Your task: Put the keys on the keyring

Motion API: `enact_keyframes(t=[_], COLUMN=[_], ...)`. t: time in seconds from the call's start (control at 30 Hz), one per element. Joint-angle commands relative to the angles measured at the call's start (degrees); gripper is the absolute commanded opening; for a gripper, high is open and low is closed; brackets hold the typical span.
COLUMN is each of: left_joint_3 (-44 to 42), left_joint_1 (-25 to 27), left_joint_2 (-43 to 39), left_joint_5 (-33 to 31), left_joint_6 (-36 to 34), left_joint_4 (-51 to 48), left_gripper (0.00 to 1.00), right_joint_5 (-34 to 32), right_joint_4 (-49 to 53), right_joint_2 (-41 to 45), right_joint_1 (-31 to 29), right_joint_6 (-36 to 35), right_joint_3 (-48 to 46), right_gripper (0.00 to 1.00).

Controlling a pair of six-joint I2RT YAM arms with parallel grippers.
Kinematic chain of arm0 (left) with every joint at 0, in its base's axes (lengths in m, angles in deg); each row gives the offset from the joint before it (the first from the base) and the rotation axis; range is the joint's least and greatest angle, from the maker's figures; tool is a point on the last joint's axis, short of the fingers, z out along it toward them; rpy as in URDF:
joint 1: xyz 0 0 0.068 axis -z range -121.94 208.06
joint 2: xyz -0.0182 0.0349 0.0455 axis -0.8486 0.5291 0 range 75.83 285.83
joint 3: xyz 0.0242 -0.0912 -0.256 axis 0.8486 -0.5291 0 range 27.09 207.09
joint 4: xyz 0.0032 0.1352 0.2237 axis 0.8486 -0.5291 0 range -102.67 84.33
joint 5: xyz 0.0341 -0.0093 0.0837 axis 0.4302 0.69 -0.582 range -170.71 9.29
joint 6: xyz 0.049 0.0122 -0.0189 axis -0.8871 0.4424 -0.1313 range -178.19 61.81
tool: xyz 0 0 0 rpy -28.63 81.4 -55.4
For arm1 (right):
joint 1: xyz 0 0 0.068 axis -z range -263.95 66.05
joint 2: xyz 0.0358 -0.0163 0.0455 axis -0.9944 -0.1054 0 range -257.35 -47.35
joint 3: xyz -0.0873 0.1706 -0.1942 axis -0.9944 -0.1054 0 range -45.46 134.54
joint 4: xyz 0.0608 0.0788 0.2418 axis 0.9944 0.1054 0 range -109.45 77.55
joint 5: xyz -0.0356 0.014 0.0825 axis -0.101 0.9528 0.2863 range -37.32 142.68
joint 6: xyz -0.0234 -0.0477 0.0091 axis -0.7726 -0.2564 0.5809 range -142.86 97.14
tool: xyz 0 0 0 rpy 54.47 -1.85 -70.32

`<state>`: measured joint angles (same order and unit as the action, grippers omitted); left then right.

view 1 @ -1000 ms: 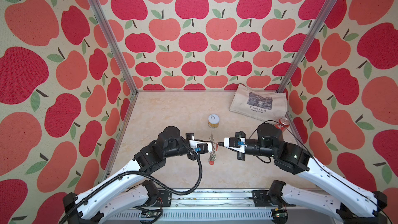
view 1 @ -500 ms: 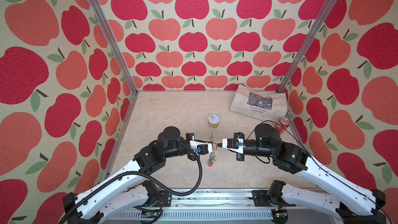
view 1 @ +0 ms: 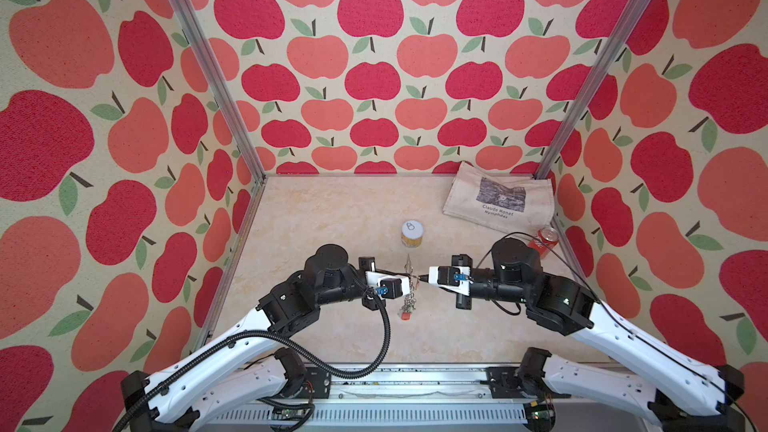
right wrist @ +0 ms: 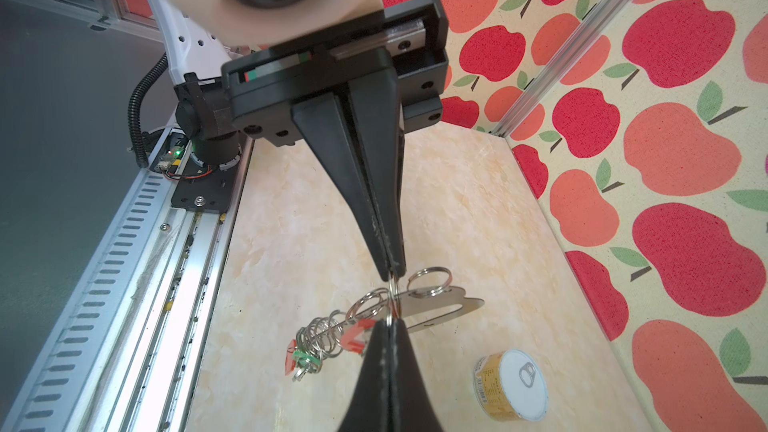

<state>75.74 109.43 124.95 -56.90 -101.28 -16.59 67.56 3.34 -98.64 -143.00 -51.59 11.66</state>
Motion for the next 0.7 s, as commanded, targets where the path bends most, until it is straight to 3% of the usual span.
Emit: enact_keyframes(t=[0.0,0.67], left_joint_3=[0.3,0.3], left_joint_1=[0.5,0.6], left_joint_2=[-1.0,-1.2], left_joint_5=[0.5,0.1], left_joint_6=[-0.5,-0.6], left_joint_4=[0.4,0.3], left_gripper=[0.0,0.0], right_joint_5=[-0.9,-0.1], right_joint_4=[-0.2,0.1], right_joint_2=[0.3,0.0], right_joint_1=[-0.4,-0.4], right_joint_6=[-1.0,-1.0], right_joint_3=[0.8,0.9], right_gripper=[0.0,0.0])
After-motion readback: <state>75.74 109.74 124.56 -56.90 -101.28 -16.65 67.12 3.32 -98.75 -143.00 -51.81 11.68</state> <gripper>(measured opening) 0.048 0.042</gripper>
